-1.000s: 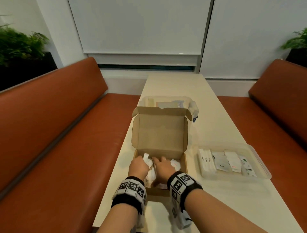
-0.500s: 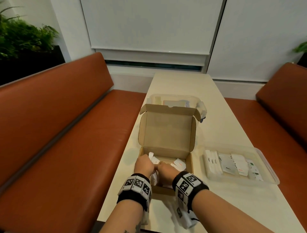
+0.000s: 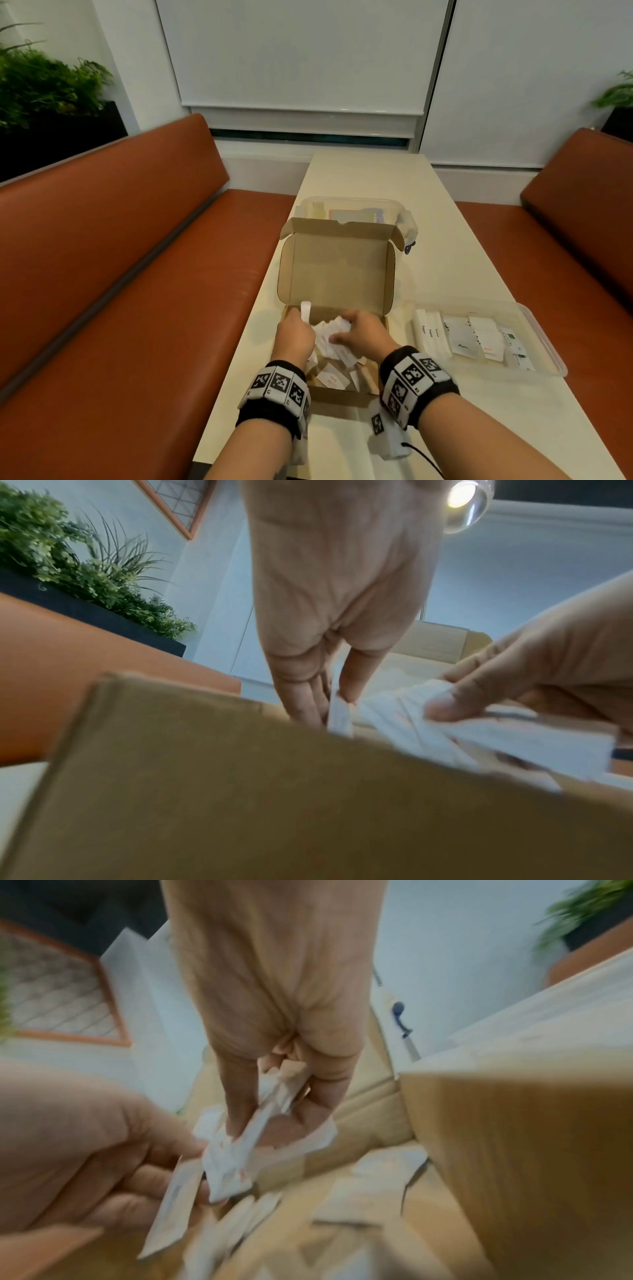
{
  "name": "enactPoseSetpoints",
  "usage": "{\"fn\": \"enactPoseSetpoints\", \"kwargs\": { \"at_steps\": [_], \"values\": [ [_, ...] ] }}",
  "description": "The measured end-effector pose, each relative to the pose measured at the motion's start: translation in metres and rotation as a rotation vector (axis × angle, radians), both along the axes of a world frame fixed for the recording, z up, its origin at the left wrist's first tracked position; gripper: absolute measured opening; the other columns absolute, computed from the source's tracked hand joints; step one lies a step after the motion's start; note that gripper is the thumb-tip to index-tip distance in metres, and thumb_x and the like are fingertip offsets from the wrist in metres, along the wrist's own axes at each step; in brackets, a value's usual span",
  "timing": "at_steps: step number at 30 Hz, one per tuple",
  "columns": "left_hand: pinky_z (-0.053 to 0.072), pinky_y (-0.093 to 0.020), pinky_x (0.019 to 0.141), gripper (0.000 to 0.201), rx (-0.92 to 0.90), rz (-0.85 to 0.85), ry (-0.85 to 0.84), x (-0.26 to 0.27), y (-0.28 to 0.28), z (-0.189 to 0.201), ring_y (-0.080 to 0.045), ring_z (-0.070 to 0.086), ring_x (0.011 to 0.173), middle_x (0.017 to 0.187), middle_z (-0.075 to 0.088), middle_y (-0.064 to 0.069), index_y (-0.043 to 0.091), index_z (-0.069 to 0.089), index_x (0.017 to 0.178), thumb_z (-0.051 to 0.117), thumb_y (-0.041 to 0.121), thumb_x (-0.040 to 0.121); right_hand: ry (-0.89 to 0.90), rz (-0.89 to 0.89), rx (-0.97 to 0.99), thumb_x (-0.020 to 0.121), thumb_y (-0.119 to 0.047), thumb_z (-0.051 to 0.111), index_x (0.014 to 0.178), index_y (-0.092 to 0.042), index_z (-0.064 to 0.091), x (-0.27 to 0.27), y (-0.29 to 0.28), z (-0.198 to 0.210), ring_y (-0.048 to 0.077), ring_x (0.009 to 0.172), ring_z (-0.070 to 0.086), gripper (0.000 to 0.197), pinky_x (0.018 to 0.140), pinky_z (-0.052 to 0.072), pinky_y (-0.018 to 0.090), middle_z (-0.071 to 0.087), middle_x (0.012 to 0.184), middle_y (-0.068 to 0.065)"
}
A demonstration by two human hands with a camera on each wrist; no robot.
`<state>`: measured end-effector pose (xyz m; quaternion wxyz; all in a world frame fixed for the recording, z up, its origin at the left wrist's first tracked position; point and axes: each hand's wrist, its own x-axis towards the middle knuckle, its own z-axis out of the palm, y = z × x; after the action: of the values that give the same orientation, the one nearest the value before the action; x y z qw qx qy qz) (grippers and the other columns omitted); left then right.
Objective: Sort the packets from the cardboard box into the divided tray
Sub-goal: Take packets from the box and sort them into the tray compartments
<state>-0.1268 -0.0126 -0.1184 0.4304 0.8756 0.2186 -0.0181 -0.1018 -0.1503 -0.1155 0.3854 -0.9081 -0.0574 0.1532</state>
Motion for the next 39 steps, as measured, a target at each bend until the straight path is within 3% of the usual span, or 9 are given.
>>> {"fn": "enactPoseSetpoints", "kwargs": {
  "at_steps": [4, 12, 14, 16, 20, 25, 30, 36, 39],
  "values": [
    [0.05, -0.037, 0.079, 0.03, -0.077, 0.065, -0.067, 0.008, -0.014, 0.008, -0.032, 0.06, 0.098, 0.11, 0.06, -0.016, 0.009, 0.049, 0.122, 0.039, 0.005, 0.094, -0.008, -0.127, 0.199, 0.081, -0.022, 0.075, 0.123, 0.0, 0.059, 0.009, -0.021, 0.009, 0.017, 0.078, 0.062, 0.05, 0.056, 0.044, 0.017, 0.068, 0.107, 0.015],
    [0.042, -0.033, 0.067, 0.032, -0.158, 0.208, -0.067, 0.008, -0.038, 0.011, -0.032, 0.057, 0.096, 0.119, 0.058, -0.02, 0.005, 0.045, 0.129, 0.038, 0.013, 0.099, -0.004, -0.153, 0.401, 0.082, -0.018, 0.072, 0.105, -0.005, 0.065, 0.008, -0.039, 0.021, 0.024, 0.094, 0.066, 0.028, 0.082, 0.053, 0.037, 0.069, 0.103, 0.011],
    [0.047, -0.038, 0.083, 0.044, -0.432, 0.223, -0.076, 0.006, -0.048, 0.016, -0.036, 0.057, 0.109, 0.123, 0.059, -0.017, 0.01, 0.045, 0.132, 0.034, 0.039, 0.101, 0.047, -0.156, 0.533, 0.082, -0.014, 0.071, 0.102, -0.005, 0.066, 0.007, -0.043, 0.027, 0.026, 0.09, 0.067, 0.022, 0.081, 0.054, 0.04, 0.07, 0.101, 0.015],
    [0.05, -0.036, 0.083, 0.065, -0.833, 0.146, -0.062, 0.005, -0.061, 0.022, -0.035, 0.062, 0.108, 0.114, 0.067, -0.015, 0.013, 0.054, 0.128, 0.028, 0.062, 0.095, 0.114, -0.149, 0.657, 0.083, -0.011, 0.07, 0.103, -0.002, 0.065, 0.006, -0.046, 0.032, 0.027, 0.086, 0.068, 0.022, 0.076, 0.054, 0.038, 0.07, 0.1, 0.019],
    [0.055, -0.041, 0.081, 0.078, -1.248, 0.112, -0.088, 0.011, -0.082, 0.039, -0.031, 0.07, 0.092, 0.106, 0.071, -0.019, 0.009, 0.063, 0.115, 0.028, 0.072, 0.087, 0.148, -0.168, 0.76, 0.086, -0.011, 0.066, 0.106, 0.0, 0.063, 0.004, -0.049, 0.035, 0.025, 0.084, 0.067, 0.022, 0.073, 0.053, 0.036, 0.069, 0.097, 0.016],
    [0.054, -0.033, 0.079, 0.048, -1.19, 0.024, -0.042, 0.016, -0.106, 0.054, -0.019, 0.068, 0.092, 0.098, 0.073, -0.01, 0.011, 0.063, 0.112, 0.043, 0.05, 0.095, -0.129, -0.208, 0.574, 0.089, -0.023, 0.062, 0.1, -0.013, 0.062, 0.006, -0.061, 0.04, 0.017, 0.084, 0.065, 0.015, 0.069, 0.051, 0.026, 0.067, 0.088, 0.001],
    [0.052, -0.034, 0.076, 0.039, -1.251, -0.002, -0.05, 0.025, -0.143, 0.062, -0.02, 0.064, 0.102, 0.119, 0.065, -0.013, 0.009, 0.055, 0.128, 0.044, 0.034, 0.099, -0.315, -0.277, 0.447, 0.091, -0.024, 0.056, 0.105, -0.021, 0.06, 0.012, -0.087, 0.046, 0.0, 0.078, 0.058, 0.015, 0.058, 0.04, 0.005, 0.063, 0.086, -0.011],
    [0.052, -0.037, 0.081, 0.034, -1.334, -0.081, 0.025, 0.036, -0.187, 0.052, -0.015, 0.066, 0.1, 0.106, 0.072, -0.005, 0.016, 0.06, 0.12, 0.043, 0.036, 0.099, -0.292, -0.291, 0.29, 0.1, -0.026, 0.042, 0.136, -0.015, 0.047, 0.017, -0.13, 0.042, 0.025, 0.115, 0.053, 0.039, 0.095, 0.045, 0.036, 0.062, 0.12, 0.011],
    [0.052, -0.037, 0.084, 0.031, -1.319, -0.109, 0.038, 0.04, -0.205, 0.047, -0.016, 0.064, 0.106, 0.108, 0.072, -0.004, 0.016, 0.06, 0.12, 0.044, 0.032, 0.1, -0.278, -0.312, 0.205, 0.102, -0.027, 0.035, 0.141, -0.018, 0.043, 0.022, -0.149, 0.037, 0.03, 0.117, 0.052, 0.041, 0.098, 0.042, 0.04, 0.061, 0.118, 0.016]
  ]
}}
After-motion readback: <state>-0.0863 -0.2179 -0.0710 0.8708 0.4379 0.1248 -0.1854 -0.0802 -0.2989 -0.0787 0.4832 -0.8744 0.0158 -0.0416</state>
